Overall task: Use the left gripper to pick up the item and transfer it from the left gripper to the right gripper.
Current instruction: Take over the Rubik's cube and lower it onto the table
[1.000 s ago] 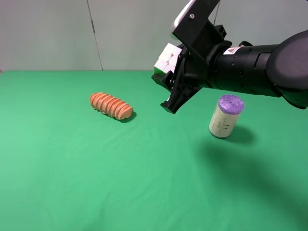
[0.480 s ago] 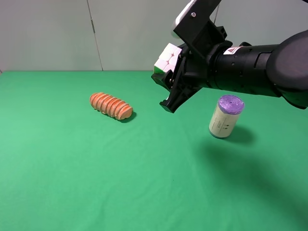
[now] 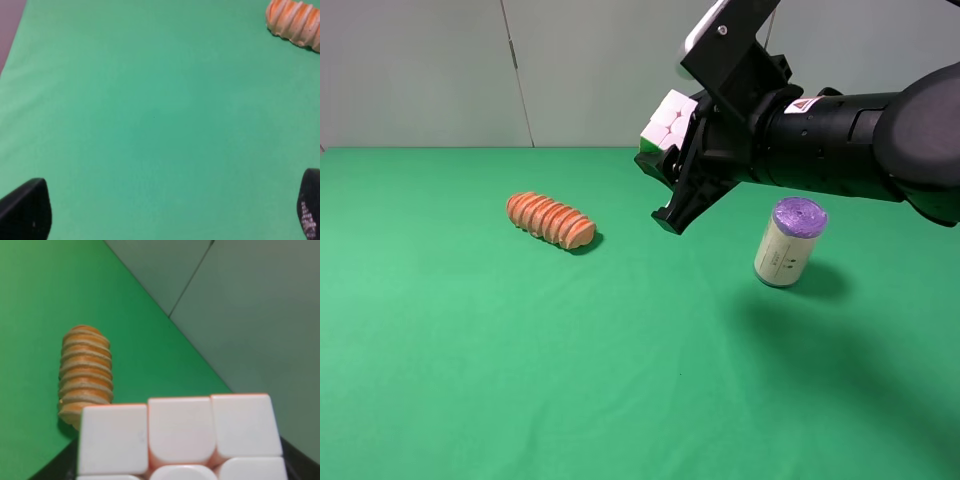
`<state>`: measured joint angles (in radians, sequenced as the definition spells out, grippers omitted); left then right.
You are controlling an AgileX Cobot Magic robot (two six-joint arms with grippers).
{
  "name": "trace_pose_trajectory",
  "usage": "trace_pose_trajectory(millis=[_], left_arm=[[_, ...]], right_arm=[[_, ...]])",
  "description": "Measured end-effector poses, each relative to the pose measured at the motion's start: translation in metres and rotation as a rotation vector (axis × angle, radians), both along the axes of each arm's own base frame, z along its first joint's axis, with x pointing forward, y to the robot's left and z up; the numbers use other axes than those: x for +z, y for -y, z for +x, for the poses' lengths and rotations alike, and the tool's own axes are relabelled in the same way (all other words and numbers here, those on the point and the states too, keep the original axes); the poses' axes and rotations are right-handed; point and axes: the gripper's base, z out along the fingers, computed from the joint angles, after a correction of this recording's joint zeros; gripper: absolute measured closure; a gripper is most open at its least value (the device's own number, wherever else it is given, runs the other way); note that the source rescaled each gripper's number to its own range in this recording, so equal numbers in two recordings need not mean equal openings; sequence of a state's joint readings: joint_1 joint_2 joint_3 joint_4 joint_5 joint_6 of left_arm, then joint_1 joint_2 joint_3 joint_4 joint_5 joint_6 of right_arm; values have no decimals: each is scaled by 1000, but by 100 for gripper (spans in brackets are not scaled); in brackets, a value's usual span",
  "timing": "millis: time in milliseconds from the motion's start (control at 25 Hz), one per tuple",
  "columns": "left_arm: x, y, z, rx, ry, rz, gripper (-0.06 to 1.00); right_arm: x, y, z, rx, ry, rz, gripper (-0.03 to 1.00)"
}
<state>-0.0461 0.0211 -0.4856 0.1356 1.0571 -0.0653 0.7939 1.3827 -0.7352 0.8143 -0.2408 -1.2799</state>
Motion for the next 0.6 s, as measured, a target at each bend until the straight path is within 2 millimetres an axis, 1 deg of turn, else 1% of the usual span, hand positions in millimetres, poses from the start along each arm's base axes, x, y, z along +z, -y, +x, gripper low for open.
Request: trace_pose_trajectory(millis=[240, 400, 480, 600], left_arm=[[0, 0, 0, 0, 0, 1, -2], [0, 0, 0, 0, 0, 1, -2], [0, 0, 0, 1, 0, 2, -2], [0, 0, 0, 2, 0, 3, -2]], right_arm=[[0, 0, 0, -1, -1, 1, 97], [4, 2, -2, -16, -31, 40, 97], [8, 6, -4, -22, -56, 69, 97], [13, 17, -3, -46, -109, 113, 97]])
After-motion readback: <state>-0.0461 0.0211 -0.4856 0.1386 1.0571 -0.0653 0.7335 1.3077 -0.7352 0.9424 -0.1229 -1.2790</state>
